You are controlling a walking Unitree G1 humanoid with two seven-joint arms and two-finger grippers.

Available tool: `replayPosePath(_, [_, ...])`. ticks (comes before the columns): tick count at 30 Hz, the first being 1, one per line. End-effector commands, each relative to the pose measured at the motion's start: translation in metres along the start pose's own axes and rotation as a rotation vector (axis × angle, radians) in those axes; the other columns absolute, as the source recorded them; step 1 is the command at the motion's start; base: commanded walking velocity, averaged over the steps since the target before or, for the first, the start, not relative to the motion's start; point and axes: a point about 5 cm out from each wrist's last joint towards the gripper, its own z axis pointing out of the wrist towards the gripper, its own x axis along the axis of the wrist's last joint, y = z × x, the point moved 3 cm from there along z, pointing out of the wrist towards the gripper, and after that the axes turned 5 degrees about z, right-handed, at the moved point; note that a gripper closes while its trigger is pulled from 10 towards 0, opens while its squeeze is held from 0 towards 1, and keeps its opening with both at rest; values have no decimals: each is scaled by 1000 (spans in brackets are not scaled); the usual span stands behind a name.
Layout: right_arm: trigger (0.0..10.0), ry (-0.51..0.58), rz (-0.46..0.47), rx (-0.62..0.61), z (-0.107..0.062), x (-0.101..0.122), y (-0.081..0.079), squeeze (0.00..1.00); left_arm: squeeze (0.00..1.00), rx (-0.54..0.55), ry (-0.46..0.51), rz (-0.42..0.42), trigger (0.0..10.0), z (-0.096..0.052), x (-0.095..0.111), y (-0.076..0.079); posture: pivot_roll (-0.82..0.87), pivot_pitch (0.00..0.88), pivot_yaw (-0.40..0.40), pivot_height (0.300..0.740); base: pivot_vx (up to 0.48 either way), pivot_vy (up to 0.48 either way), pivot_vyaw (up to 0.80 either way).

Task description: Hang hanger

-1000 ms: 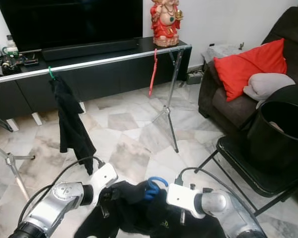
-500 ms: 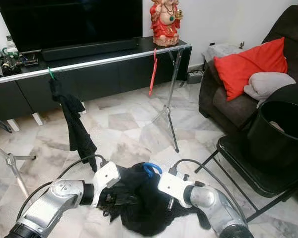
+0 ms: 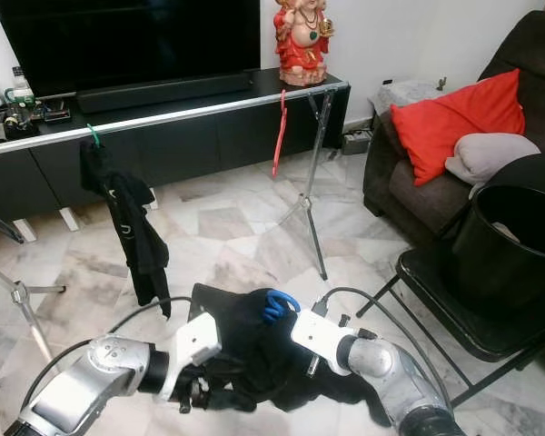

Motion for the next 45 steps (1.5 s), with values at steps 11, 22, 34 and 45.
replayPosePath(11, [0, 32, -74, 242, -10, 0, -16, 0, 0, 232, -24, 44, 10000, -17, 2, -36, 84, 45, -3, 740, 0, 0, 0])
replayPosePath(22, [0, -66, -172, 516, -32, -23, -29, 0, 0, 110, -123, 25, 10000, -34, -24, -23, 83, 37, -17, 740, 0, 0, 0])
replayPosePath(34, [0, 34, -207, 524, -27, 1, -27, 0, 0, 72, -124, -5, 10000, -20, -35, -16, 76, 27, -16, 740, 0, 0, 0])
replayPosePath(45, [0, 85, -229, 509, -23, 14, -25, 0, 0, 48, -77, -26, 10000, -6, -27, -13, 64, 3, -8, 740, 0, 0, 0])
